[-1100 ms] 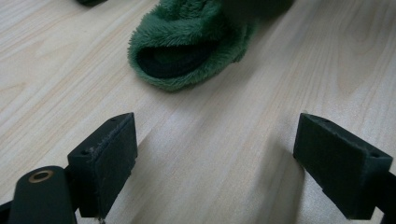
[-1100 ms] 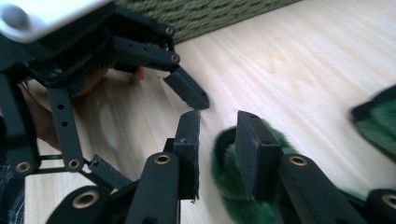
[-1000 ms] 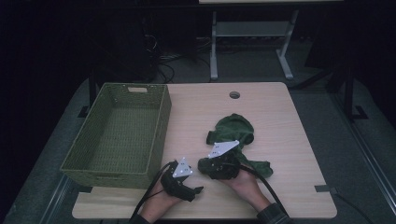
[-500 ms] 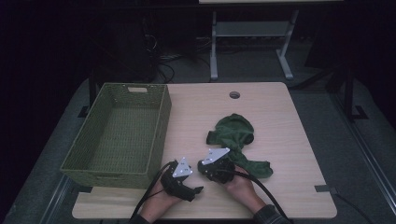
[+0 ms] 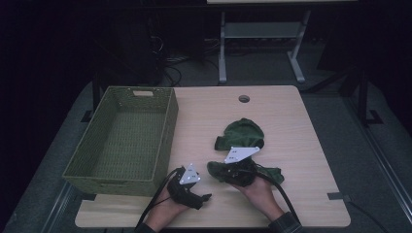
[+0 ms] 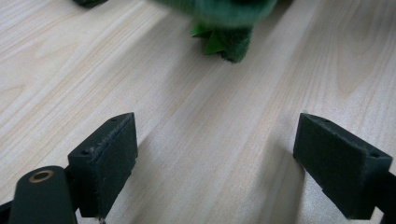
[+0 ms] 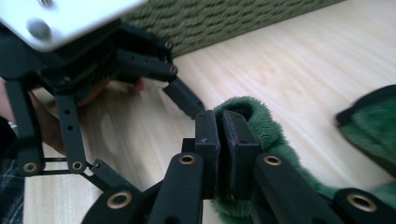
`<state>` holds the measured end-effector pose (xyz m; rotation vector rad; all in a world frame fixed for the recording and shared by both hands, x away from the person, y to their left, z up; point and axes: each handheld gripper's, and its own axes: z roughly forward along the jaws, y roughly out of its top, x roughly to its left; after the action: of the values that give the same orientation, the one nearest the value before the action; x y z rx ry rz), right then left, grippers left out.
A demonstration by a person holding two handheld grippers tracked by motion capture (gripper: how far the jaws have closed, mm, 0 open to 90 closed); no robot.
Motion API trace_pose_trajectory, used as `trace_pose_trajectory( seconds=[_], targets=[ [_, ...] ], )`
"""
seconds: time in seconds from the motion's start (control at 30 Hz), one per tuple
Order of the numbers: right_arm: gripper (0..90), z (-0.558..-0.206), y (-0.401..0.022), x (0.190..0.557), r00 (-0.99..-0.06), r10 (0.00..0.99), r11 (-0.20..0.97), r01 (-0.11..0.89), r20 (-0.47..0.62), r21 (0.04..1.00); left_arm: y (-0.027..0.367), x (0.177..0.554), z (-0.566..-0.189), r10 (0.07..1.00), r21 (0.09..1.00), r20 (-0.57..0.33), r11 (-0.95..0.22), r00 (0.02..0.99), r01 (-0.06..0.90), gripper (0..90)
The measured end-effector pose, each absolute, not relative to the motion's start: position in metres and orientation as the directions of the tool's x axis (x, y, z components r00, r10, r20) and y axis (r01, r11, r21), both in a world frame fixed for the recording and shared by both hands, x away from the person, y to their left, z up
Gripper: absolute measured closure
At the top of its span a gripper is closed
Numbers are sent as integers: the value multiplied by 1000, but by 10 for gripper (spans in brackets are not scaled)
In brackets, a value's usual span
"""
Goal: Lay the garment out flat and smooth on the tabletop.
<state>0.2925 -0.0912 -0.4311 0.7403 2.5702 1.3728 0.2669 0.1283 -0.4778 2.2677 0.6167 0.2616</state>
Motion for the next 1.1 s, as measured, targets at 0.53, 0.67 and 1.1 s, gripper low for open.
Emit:
trace_pose_trajectory(
  seconds=[0.53, 0.67, 1.1],
  targets=[
    [838, -416, -154, 293, -796, 592, 349, 393, 125, 851, 128, 267, -478, 507, 722, -3, -595, 862, 353, 131],
    [834, -422, -167, 294, -767, 629, 347, 422, 126, 838, 128, 267, -478, 507, 721, -1, -597, 862, 352, 131],
    [774, -425, -196, 295, -700, 709, 347, 455, 89, 820, 128, 267, -478, 508, 722, -6, -594, 861, 355, 132]
  ],
)
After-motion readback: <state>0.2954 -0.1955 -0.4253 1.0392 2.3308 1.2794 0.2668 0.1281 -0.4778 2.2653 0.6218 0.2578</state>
